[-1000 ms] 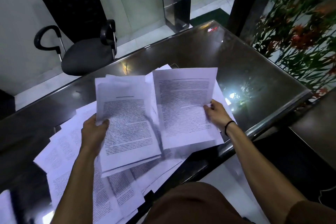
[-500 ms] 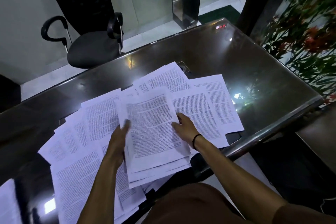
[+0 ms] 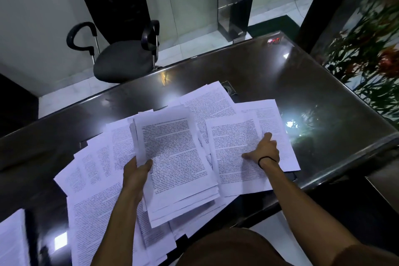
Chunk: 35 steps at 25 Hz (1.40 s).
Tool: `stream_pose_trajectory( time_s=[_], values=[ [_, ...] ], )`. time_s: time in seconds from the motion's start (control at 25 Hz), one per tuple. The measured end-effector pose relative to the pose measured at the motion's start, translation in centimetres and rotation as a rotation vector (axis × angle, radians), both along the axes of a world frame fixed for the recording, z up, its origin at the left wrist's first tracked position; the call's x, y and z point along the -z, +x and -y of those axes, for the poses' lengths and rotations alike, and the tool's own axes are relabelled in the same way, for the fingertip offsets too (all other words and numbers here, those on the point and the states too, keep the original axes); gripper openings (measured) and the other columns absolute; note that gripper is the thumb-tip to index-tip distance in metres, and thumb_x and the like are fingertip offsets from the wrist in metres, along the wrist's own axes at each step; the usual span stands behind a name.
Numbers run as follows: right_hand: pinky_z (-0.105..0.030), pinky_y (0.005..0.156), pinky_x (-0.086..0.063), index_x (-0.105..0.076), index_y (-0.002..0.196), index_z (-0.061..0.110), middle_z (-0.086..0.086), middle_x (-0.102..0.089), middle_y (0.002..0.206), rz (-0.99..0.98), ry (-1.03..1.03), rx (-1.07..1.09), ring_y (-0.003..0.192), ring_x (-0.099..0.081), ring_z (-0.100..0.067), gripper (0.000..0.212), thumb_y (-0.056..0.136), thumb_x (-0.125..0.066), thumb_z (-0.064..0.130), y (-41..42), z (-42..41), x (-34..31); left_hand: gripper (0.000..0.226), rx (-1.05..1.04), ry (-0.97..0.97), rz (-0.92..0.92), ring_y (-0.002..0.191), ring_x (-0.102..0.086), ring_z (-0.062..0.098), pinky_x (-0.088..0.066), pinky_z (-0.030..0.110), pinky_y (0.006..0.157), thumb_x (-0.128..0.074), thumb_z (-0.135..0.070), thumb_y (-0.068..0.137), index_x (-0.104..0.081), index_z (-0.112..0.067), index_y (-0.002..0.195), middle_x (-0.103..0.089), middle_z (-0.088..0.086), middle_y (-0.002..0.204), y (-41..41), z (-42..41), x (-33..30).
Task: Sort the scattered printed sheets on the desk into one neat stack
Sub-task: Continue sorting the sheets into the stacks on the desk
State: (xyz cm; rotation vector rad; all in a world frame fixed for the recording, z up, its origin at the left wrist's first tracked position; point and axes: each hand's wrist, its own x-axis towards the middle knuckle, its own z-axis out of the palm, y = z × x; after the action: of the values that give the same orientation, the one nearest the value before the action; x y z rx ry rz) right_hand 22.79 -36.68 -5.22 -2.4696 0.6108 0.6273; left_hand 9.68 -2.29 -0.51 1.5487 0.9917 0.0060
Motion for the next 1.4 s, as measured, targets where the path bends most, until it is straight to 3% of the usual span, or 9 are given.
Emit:
stream_pose_trajectory(
  time_s=[0.2, 0.36, 0.48, 0.76, 0.92, 1.0, 1.12, 1.28, 1.4],
  values=[
    [-0.038, 0.087, -0.052, -0.062, 0.116, 0.009, -0.017, -0.065, 0.119, 0.048, -0.058, -0.171, 0.108, -0.06, -0.037, 0.041, 0.079, -0.076, 0.018, 1.5, 1.3, -1.6, 0.029, 0.085, 0.167, -0.006, 0.105, -0.064, 0.032, -0.05, 0.04, 0.091, -0.067, -0.022, 0.098, -0.065, -0.016, 0.126, -0.069, 0.008, 0.12, -0.2, -0.6, -0.8],
    [-0.035, 0.086, -0.051, -0.075, 0.109, 0.019, -0.012, -0.072, 0.11, 0.359, -0.085, -0.284, 0.104, -0.063, -0.037, 0.031, 0.079, -0.076, 0.024, 5.1, 0.6, -8.3, 0.011, 0.323, 0.553, 0.03, 0.089, -0.067, 0.034, -0.056, 0.045, 0.081, -0.064, -0.019, 0.096, -0.073, -0.019, 0.089, -0.076, 0.008, 0.092, 1.2, -1.5, -2.2],
    [-0.036, 0.075, -0.051, -0.077, 0.098, 0.027, -0.013, -0.072, 0.1, 0.433, -0.187, -0.447, 0.093, -0.065, -0.039, 0.017, 0.083, -0.07, 0.022, 6.6, -1.3, -14.5, 0.018, 0.238, 0.664, -0.025, 0.095, -0.068, 0.039, -0.055, 0.043, 0.084, -0.061, -0.025, 0.098, -0.075, -0.017, 0.105, -0.076, 0.014, 0.104, 2.9, -1.8, -3.7],
    [-0.037, 0.103, -0.037, -0.077, 0.084, 0.023, -0.008, -0.069, 0.093, 0.509, -0.491, -1.177, 0.101, -0.062, -0.034, 0.021, 0.073, -0.063, 0.012, 4.3, -8.9, -19.8, 0.033, 0.157, 0.561, -0.063, 0.103, -0.067, 0.038, -0.056, 0.046, 0.091, -0.061, -0.036, 0.092, -0.071, -0.016, 0.117, -0.074, 0.011, 0.114, 3.4, -2.2, -5.9],
    [-0.049, 0.108, -0.031, -0.069, 0.061, 0.024, 0.005, -0.066, 0.064, 1.037, -0.273, -1.53, 0.082, -0.065, -0.023, 0.027, 0.074, -0.046, 0.017, 1.8, -16.0, -14.6, 0.037, 0.333, 0.259, 0.016, 0.089, -0.07, 0.025, -0.057, 0.041, 0.081, -0.063, -0.04, 0.074, -0.077, -0.015, 0.098, -0.078, 0.005, 0.092, 4.2, 1.0, -5.6],
    [-0.049, 0.111, -0.027, -0.071, 0.088, 0.033, 0.006, -0.072, 0.098, 1.148, -0.176, -1.499, 0.107, -0.063, -0.021, 0.029, 0.087, -0.045, 0.02, 0.0, -17.9, -11.4, 0.024, 0.257, 0.105, 0.055, 0.083, -0.067, 0.023, -0.053, 0.037, 0.075, -0.06, -0.028, 0.08, -0.076, -0.013, 0.088, -0.076, 0.005, 0.085, 3.8, 2.5, -4.9],
    [-0.053, 0.111, -0.022, -0.047, 0.138, 0.038, -0.006, -0.039, 0.154, 1.084, -0.156, -1.131, 0.141, -0.032, -0.031, 0.059, 0.081, -0.063, 0.04, -2.1, -18.5, -9.0, 0.022, 0.148, -0.107, 0.09, 0.101, -0.072, 0.031, -0.058, 0.045, 0.088, -0.057, -0.012, 0.099, -0.073, -0.014, 0.114, -0.077, 0.011, 0.108, 1.8, 2.1, -3.3],
    [-0.056, 0.11, -0.028, -0.02, 0.15, 0.031, -0.012, -0.029, 0.156, 0.415, 0.097, -0.389, 0.141, -0.03, -0.035, 0.113, 0.061, -0.08, 0.065, -1.5, -15.8, -7.5, 0.033, 0.02, -0.255, 0.144, 0.102, -0.072, 0.022, -0.06, 0.029, 0.074, -0.052, -0.01, 0.104, -0.064, -0.016, 0.134, -0.073, 0.007, 0.122, -0.9, -0.1, -2.4],
    [-0.052, 0.102, -0.047, -0.044, 0.138, 0.011, -0.015, -0.057, 0.134, -0.018, 0.692, -0.29, 0.123, -0.055, -0.036, 0.066, 0.085, -0.076, 0.031, -1.0, -14.5, -5.7, 0.03, -0.119, -0.341, 0.141, 0.104, -0.071, 0.031, -0.059, 0.042, 0.084, -0.052, -0.026, 0.105, -0.068, -0.015, 0.129, -0.075, 0.01, 0.118, -1.4, -0.3, -2.8]
  ],
)
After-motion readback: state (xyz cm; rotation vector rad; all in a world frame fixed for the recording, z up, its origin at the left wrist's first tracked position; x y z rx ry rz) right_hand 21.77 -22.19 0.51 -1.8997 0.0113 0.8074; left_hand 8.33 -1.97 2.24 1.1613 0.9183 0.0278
